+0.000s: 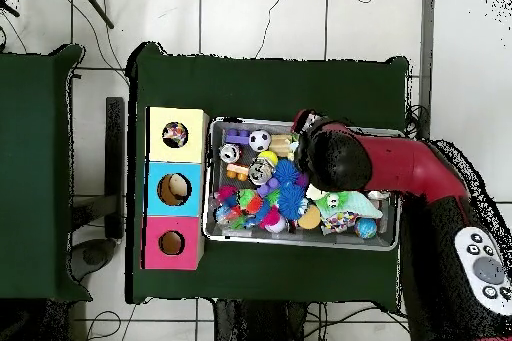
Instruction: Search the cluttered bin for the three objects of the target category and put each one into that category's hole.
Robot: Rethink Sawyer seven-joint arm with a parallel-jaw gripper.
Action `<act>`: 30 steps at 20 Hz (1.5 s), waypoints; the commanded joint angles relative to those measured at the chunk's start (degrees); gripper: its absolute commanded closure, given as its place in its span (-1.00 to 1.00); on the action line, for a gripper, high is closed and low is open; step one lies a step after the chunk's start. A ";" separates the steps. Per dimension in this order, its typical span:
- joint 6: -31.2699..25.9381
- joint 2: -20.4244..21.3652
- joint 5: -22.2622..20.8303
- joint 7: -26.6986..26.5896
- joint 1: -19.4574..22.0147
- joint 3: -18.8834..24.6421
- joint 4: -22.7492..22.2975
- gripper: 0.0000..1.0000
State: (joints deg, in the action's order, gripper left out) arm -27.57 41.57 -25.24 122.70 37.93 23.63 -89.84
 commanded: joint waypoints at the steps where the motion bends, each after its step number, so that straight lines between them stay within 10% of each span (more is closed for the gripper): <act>1: -12.51 -0.07 -0.53 -22.39 6.22 9.91 -2.52 -1.00; 11: -5.96 4.58 -4.01 -32.94 20.17 21.73 -8.66 -1.00; 17: -1.70 -0.06 -9.15 -36.86 26.77 25.21 -14.42 -1.00; 30: 11.85 -6.05 -24.67 -20.91 24.60 13.52 -20.86 -1.00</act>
State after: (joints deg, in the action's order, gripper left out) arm -18.77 40.28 -43.45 104.55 64.49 40.02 -104.90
